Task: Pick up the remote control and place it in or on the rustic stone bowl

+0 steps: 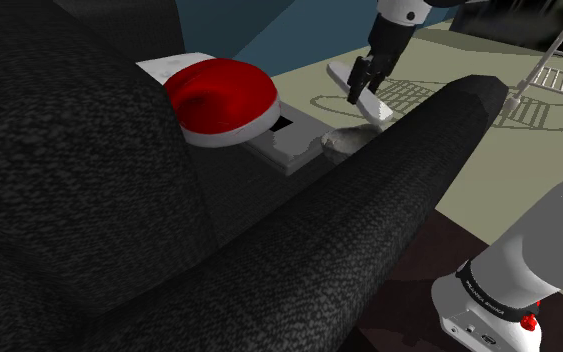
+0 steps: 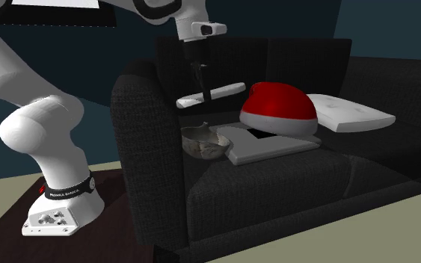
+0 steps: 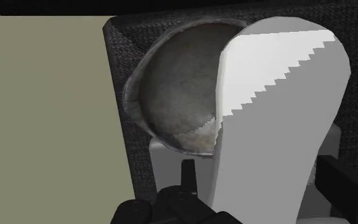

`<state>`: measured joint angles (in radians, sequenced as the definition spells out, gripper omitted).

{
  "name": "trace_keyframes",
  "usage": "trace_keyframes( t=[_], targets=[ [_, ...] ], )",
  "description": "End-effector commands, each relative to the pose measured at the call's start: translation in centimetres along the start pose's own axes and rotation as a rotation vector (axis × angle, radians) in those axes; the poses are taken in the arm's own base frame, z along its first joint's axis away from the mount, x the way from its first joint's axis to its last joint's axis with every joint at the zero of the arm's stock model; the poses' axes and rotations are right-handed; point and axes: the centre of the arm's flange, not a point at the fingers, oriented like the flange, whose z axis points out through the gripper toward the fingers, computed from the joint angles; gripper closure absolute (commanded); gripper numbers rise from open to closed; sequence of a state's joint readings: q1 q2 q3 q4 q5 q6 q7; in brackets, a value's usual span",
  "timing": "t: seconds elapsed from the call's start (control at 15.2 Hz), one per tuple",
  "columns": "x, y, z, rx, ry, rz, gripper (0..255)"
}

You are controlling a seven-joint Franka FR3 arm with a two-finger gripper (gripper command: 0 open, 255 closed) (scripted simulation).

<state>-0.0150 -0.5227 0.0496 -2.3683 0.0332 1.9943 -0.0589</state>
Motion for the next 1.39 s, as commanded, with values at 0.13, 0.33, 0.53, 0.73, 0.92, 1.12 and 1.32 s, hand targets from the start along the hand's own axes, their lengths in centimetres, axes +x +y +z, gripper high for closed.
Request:
trace_keyframes(
  t=[0.13,0.33,0.53,0.73,0.92,1.12,1.32],
  targets=[
    [-2.0,1.1,2.4,-0.006,-0.150,-0.005,255],
    [-2.3,1.1,4.0,-0.006,-0.150,-0.005,255],
    [-2.5,1.1,5.5,-0.006,-0.150,-0.005,255],
    [-2.7,1.1,7.1,-0.006,-0.150,-0.005,255],
    [-2.9,1.1,8.3,-0.006,-0.150,-0.005,255],
    [-2.9,1.1,8.3,-0.006,-0.150,-0.005,255],
    [-2.9,1.1,8.3,-0.006,-0.150,-0.005,255]
  ],
)
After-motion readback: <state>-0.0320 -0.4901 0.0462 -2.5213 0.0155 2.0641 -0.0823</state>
